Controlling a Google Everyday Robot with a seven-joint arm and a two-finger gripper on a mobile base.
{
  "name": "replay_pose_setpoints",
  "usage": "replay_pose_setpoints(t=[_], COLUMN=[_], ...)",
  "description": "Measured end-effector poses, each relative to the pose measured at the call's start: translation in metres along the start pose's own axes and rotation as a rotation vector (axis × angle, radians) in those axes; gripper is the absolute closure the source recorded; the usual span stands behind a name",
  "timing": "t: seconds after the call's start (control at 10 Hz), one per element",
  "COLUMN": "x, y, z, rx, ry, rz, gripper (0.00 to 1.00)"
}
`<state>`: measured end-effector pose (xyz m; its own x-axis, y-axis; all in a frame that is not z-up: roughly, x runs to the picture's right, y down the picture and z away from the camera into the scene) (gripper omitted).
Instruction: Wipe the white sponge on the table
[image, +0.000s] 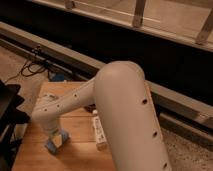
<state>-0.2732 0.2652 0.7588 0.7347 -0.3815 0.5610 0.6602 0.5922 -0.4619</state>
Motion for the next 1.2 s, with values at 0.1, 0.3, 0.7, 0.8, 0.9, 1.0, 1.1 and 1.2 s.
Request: replay_pose_setpoints(t=[0.1,0.3,0.7,0.8,0.9,1.0,1.1,1.2], x=[0.000,0.011,0.073,0.097,0.118,0.130,0.142,0.153], y=[0.007,0.035,0.111,0.124,0.129,0.130,0.127,0.119], z=[0.000,-0.005,-0.022,-0.025,-0.028,-0.029,-0.030,-0.030], rx=[-0.007,-0.027,-0.065,-0.067,-0.063,-0.063,-0.062,-0.057], ry=[-0.002,-0.001,0.015,0.018,0.022,0.027,0.033,0.038], rz=[0.017,0.072,0.204,0.233,0.245,0.247,0.247,0.243], gripper=[0.94,0.94,0.94,0.94,0.94,0.94,0.94,0.94])
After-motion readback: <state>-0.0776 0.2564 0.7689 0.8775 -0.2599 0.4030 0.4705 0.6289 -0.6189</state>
